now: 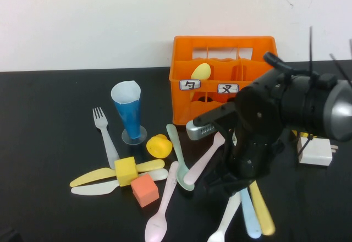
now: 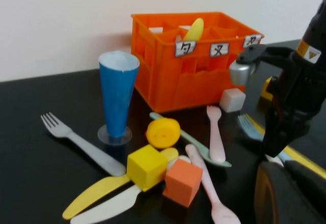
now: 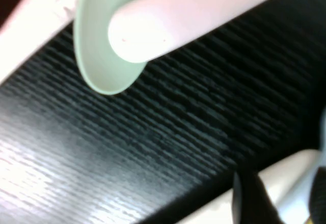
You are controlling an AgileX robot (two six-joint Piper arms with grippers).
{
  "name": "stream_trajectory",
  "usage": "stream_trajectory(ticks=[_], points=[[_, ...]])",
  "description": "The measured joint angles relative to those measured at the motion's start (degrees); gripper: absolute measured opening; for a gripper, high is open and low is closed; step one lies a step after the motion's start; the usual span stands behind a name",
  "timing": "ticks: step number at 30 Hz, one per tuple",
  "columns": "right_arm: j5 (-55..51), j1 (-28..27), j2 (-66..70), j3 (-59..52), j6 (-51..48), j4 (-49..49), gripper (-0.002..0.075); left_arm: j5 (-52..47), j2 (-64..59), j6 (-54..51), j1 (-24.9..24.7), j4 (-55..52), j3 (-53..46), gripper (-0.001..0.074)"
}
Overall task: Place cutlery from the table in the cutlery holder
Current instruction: Pick up the fork
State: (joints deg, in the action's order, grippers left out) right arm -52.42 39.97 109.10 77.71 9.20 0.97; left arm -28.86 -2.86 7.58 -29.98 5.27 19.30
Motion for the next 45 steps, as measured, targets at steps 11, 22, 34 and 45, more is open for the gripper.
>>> stream_trajectory(ticks=[11,22,34,45], points=[[0.09,-0.11,0.89,0.59,2.03,2.00,0.0263,-0.80,0.00,0.00,0.00,-0.14,0.00,-0.0001],[-1.22,-0.19,1.33,0.59,2.83,4.51,0.0377,-0.80,0.00,0.09,0.00,-0.73,0.00,-0.0001],[-3.10,-0.23,1.36,0.59,1.40,5.49,0.0383,-0.80,0.00,0.09,0.00,-0.82,0.00,-0.0001],[-7.69,-0.23,1.94,0.59,-3.20,3.86,0.0383,-0.80,0.00,0.09,0.00,-0.82,0.00,-0.0001]])
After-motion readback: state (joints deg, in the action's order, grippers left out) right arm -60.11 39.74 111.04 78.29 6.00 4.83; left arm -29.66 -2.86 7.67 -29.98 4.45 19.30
